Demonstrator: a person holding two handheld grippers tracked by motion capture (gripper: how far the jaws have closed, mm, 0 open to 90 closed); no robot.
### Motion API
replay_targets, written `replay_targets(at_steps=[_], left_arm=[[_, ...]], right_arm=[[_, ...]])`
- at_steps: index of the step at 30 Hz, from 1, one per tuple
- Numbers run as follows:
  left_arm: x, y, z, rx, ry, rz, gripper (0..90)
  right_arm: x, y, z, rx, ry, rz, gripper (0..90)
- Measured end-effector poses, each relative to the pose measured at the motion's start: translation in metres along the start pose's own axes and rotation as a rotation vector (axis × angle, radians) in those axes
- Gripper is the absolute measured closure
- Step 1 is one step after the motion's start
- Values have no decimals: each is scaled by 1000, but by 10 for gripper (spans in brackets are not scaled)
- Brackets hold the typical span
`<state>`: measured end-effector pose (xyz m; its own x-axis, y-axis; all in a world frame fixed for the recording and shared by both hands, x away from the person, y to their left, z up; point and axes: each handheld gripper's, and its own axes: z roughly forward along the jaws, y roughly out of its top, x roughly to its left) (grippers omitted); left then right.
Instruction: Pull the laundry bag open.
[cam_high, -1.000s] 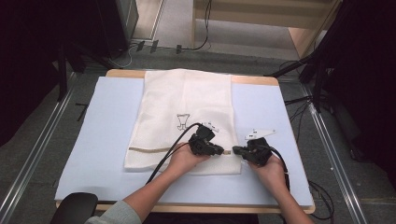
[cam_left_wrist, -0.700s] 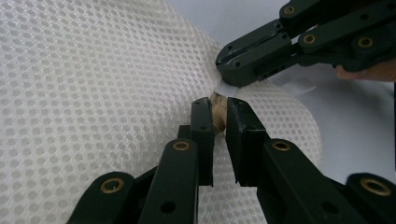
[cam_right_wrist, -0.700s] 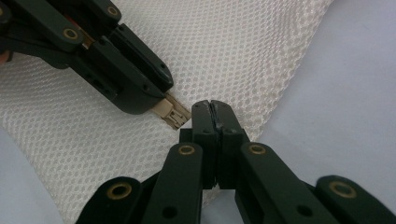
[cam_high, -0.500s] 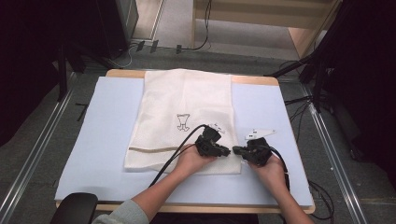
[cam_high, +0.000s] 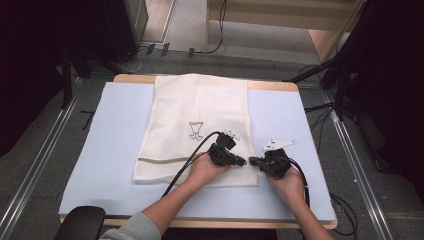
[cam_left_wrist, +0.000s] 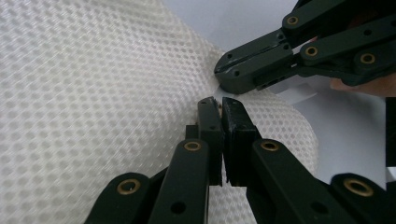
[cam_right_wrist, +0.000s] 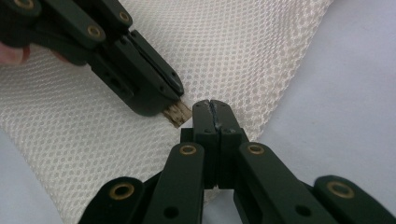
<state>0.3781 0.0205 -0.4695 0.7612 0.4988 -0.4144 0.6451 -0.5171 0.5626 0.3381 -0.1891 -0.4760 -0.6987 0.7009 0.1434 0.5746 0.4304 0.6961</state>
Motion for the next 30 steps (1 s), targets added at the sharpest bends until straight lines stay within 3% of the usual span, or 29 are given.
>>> replay_targets(at_steps=[4,8,18,23,27,30], left_arm=[[8,-3,-10,7,-16,0,889],[5,-5,-13,7,-4,19,888],[19,-17,-36,3,-13,-17,889],[22,-25,-48,6,-8,-2,889],[29,-34,-59,-12,-8,-33,889],[29,-36,-63,-20,-15,-28,888]], right_arm=[[-2,-3,0,-24,12,-6,900],[-3,-3,0,-25,6,-25,900],[-2,-3,0,-26,0,-28,900],[-3,-2,1,-21,9,-13,900],[-2,-3,1,-25,5,-14,900],[-3,-3,1,-29,14,-16,900]])
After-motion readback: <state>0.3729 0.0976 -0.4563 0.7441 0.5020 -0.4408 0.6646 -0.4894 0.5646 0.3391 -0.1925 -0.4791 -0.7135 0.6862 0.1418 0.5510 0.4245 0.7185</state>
